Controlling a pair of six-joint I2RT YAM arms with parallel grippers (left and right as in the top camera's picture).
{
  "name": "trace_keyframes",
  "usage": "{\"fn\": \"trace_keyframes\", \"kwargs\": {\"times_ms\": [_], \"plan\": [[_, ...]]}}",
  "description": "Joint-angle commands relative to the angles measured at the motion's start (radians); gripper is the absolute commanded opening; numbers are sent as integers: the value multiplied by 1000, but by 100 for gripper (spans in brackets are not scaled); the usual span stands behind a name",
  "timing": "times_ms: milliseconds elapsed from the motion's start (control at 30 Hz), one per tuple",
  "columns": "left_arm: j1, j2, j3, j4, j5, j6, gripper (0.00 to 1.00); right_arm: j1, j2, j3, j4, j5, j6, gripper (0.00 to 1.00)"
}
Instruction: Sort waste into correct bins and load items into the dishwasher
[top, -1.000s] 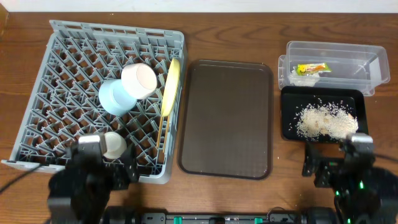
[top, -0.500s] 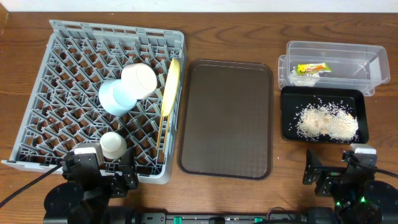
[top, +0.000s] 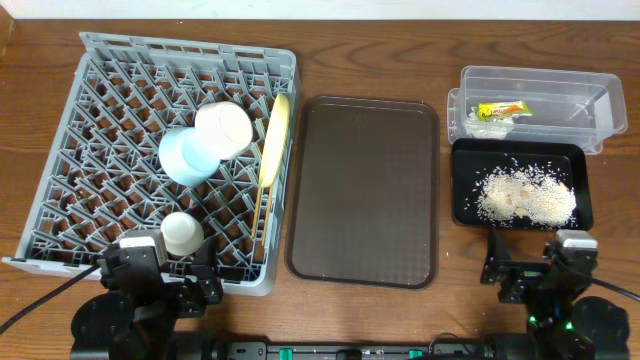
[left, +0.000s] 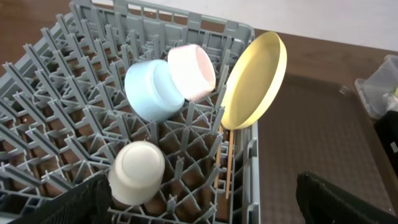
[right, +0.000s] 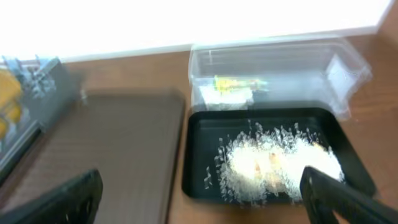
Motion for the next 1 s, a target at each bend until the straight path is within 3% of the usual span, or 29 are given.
{"fn": "trace_keyframes", "kwargs": {"times_ms": [0, 200, 333, 467, 567, 967], "plan": [[-2, -3, -4, 2, -8, 13, 95, 15, -74, -154, 189, -28, 8, 99], [-2, -3, -4, 2, -8, 13, 95, 49, -122, -415, 637, -28, 7, 99], [-2, -3, -4, 2, -8, 13, 95, 52, -122, -503, 759, -16, 7, 99], [-2, -3, -4, 2, -8, 13, 95, 52, -122, -553, 765, 1, 6, 99], [-2, -3, -4, 2, -8, 13, 95, 52, -121, -552, 652, -1, -12, 99], [-2, -3, -4, 2, -8, 13, 95, 52, -121, -552, 653, 0, -19, 99]]}}
